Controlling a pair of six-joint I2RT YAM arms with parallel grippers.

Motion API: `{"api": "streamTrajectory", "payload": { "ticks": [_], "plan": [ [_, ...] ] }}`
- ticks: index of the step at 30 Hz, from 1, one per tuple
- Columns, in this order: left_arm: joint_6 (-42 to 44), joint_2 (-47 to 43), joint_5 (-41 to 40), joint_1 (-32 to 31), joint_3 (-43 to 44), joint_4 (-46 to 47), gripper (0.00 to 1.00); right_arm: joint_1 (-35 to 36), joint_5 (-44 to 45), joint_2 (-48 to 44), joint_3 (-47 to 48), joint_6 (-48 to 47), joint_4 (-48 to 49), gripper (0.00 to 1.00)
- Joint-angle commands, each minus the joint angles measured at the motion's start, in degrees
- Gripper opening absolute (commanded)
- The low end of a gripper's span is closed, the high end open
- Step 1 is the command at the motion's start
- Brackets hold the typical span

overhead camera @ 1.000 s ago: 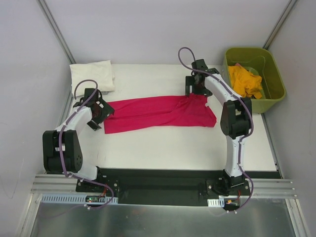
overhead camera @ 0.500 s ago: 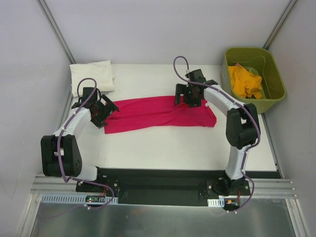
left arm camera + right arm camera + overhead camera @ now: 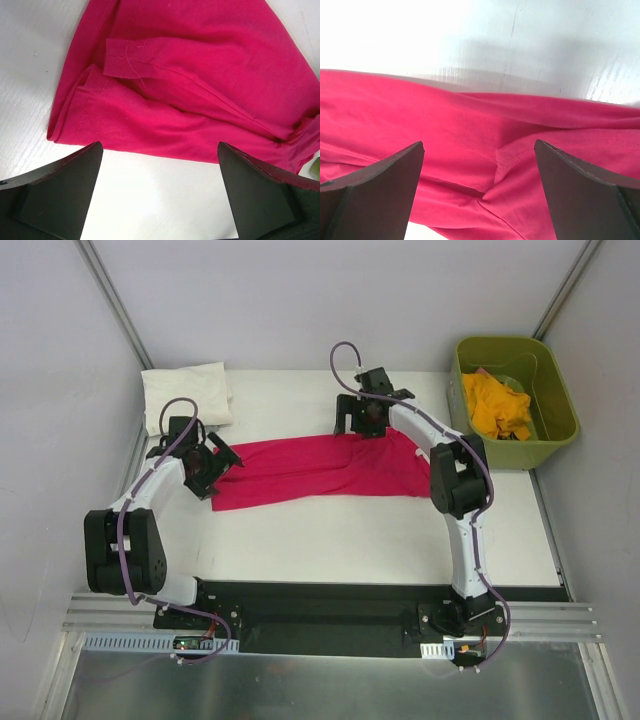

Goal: Fold and stack the t-shirts
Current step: Fold the other side of the tshirt into a rectangle, then rotate the tshirt 90 degrees

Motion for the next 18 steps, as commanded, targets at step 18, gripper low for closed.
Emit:
{"api": "streamTrajectory", "payload": {
  "ticks": [18],
  "plan": [
    [2.6, 27.1, 8.0, -5.5, 20.4, 0.8, 0.99, -0.4, 2.8, -23.8, -35.7, 4.5, 4.7, 0.97]
  ]
}}
